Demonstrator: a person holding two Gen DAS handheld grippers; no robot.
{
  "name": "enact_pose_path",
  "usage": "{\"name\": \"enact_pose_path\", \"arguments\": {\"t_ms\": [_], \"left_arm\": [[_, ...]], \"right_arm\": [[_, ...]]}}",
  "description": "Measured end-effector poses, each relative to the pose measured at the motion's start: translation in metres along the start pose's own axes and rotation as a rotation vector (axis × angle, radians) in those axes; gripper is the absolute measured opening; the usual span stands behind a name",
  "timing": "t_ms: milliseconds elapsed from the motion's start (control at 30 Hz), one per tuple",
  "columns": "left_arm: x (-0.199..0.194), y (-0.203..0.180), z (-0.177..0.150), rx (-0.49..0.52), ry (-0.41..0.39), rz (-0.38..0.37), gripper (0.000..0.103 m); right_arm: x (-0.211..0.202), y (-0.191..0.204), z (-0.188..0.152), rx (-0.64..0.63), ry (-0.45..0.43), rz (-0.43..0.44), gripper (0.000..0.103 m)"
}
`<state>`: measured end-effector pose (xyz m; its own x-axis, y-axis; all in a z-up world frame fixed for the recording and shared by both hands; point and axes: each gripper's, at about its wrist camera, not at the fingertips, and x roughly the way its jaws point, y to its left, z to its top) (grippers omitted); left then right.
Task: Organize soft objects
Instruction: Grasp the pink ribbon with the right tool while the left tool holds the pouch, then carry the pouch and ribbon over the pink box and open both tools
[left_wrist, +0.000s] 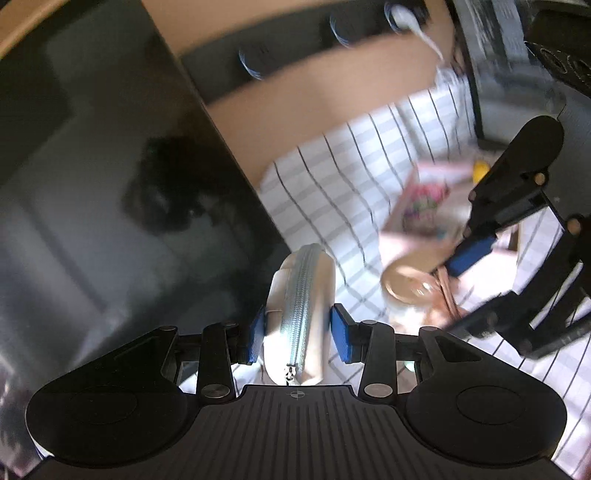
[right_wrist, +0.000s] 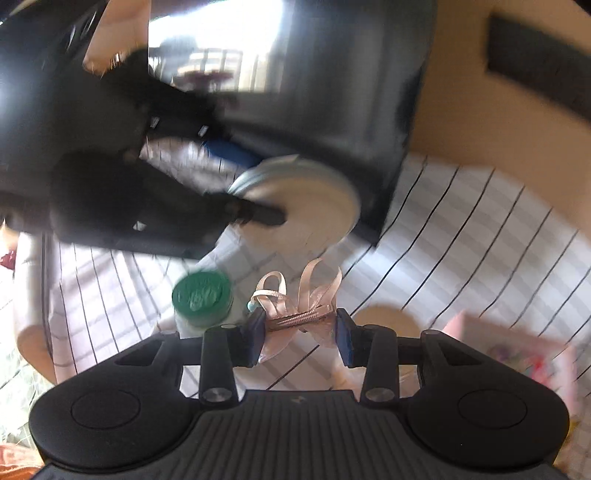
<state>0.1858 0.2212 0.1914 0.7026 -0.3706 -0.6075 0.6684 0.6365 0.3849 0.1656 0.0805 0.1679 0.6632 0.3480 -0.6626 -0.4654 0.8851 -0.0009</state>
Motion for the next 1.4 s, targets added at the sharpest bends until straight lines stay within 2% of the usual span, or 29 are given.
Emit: {"name": "enact_pose_path", "arguments": {"t_ms": [200,400,600,700,833,900,933,967,1000,1033,1100,1133,1167,1233,1333,1400], "left_arm": [[-0.031,-0.021,0.035,-0.046,-0.059,0.028,0.043],[-0.027,-0.040,0.061,-0.284,-0.106,-0.075,0.043],[0.012,-0.071,0.084,-0.456,-0.123,-0.218,0.043],[0.037,-0.083,0.089,-0.597,-0.124,-0.320,0.043],[0.092,-0.100,0.086,-0.839,-0.106,-0.438,0.043],[0.123,-0.108,0.080,-0.934,-0.051,-0.459,0.043],[0.140,-0.112,0.077,-0.960,0.016,-0.450,0.041],[0.155,-0.117,0.075,-0.964,0.076,-0.425,0.045],[0.163,-0.121,0.071,-0.958,0.100,-0.381,0.054],[0.166,-0.124,0.069,-0.935,0.100,-0.327,0.055],[0.161,-0.126,0.068,-0.882,0.062,-0.232,0.055],[0.156,-0.125,0.068,-0.867,0.042,-0.187,0.051],[0.149,-0.125,0.068,-0.854,0.020,-0.138,0.050],[0.133,-0.120,0.065,-0.841,-0.036,-0.077,0.050],[0.111,-0.114,0.060,-0.823,-0.098,-0.045,0.050],[0.095,-0.115,0.059,-0.795,-0.117,-0.050,0.050]], "right_arm": [[-0.059,-0.038,0.015,-0.027,-0.114,-0.081,0.039],[-0.101,-0.092,0.003,0.034,-0.164,-0.185,0.039],[-0.141,-0.150,-0.032,0.131,-0.192,-0.276,0.039],[-0.147,-0.175,-0.052,0.190,-0.188,-0.315,0.039],[-0.139,-0.202,-0.074,0.259,-0.151,-0.308,0.039],[-0.127,-0.206,-0.081,0.287,-0.126,-0.297,0.039],[-0.121,-0.211,-0.085,0.305,-0.114,-0.287,0.039],[-0.114,-0.213,-0.089,0.321,-0.105,-0.281,0.039],[-0.109,-0.216,-0.091,0.340,-0.095,-0.273,0.039],[-0.102,-0.220,-0.093,0.358,-0.085,-0.264,0.039],[-0.085,-0.226,-0.094,0.388,-0.065,-0.246,0.039],[-0.074,-0.229,-0.094,0.406,-0.052,-0.229,0.039],[-0.064,-0.231,-0.096,0.421,-0.041,-0.216,0.039],[-0.043,-0.237,-0.095,0.460,-0.019,-0.192,0.039],[-0.016,-0.248,-0.082,0.528,-0.001,-0.159,0.041],[-0.003,-0.258,-0.070,0.583,0.008,-0.144,0.054]]}}
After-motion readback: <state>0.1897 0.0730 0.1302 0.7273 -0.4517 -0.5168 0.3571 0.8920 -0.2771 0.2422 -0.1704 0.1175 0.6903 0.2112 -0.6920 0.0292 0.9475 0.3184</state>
